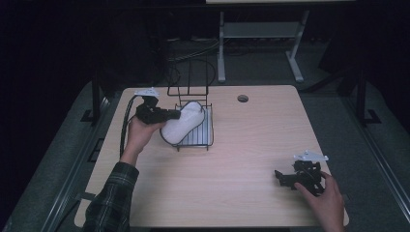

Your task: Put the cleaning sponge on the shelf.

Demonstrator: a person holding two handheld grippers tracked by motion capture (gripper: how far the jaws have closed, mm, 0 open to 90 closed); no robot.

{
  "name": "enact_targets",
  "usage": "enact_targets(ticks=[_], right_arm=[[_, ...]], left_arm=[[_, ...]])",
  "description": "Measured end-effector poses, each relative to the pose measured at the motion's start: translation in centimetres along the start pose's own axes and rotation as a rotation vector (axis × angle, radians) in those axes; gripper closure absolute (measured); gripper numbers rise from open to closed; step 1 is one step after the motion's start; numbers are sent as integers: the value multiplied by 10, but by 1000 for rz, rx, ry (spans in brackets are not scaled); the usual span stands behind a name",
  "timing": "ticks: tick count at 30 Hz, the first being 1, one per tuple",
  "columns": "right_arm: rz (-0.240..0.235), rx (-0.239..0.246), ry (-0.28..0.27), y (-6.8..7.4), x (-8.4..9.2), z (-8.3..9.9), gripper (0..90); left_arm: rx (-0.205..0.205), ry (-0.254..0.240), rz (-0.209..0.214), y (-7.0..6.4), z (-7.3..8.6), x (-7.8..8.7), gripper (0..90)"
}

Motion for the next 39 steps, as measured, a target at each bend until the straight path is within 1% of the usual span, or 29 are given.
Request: enact_targets(ticks=[3,4,5,6,7,10,12,13,14,15,16,17,18,20,26,29,30,31,32,33,35,38,39], right_arm=[[0,0,0,0,0,0,2],[0,0,0,0,0,0,2],[0,0,0,0,0,0,2],[0,0,0,0,0,0,2],[0,0,0,0,0,0,2],[0,0,0,0,0,0,2],[0,0,0,0,0,0,2],[0,0,0,0,0,0,2],[0,0,0,0,0,0,2],[0,0,0,0,0,0,2],[0,0,0,0,0,0,2],[0,0,0,0,0,0,2],[0,0,0,0,0,0,2],[0,0,0,0,0,0,2],[0,0,0,0,0,0,2],[0,0,0,0,0,0,2],[0,0,0,0,0,0,2],[0,0,0,0,0,0,2],[0,0,0,0,0,0,2],[0,0,0,0,0,0,2],[0,0,0,0,0,0,2],[0,0,0,0,0,0,2],[0,0,0,0,0,0,2]], left_arm=[[1,-4,-1,2,-2,-4,817],[9,-6,2,3,-2,-6,817],[18,3,6,3,-1,-8,817],[19,9,-3,5,0,-13,817],[24,11,-4,6,0,-14,817],[16,22,-8,9,1,-17,817],[21,26,-10,13,1,-20,817],[21,26,-10,13,1,-20,816],[27,23,-13,17,1,-22,816],[27,23,-13,17,1,-22,816],[42,24,-15,20,3,-24,815],[42,24,-15,20,3,-24,815],[51,30,-24,23,7,-25,813],[55,34,-23,26,9,-27,811],[48,32,-39,30,12,-31,802],[55,31,-50,34,14,-34,784],[43,38,-59,36,16,-34,780],[43,38,-59,36,16,-34,774],[38,39,-69,38,16,-35,767],[38,39,-69,38,16,-35,760],[34,45,-85,41,17,-34,747],[35,47,-94,44,19,-34,737],[32,51,-105,46,20,-34,733]])
Point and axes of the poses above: each handheld gripper's, and its own axes: x roughly backward along the jaws, z roughly out of its underside, y roughly to its left, the point moved 9 cm from there along -x, roughly forward along the jaws, and after that the axes turned 15 degrees about -y, right-handed, at the moved point
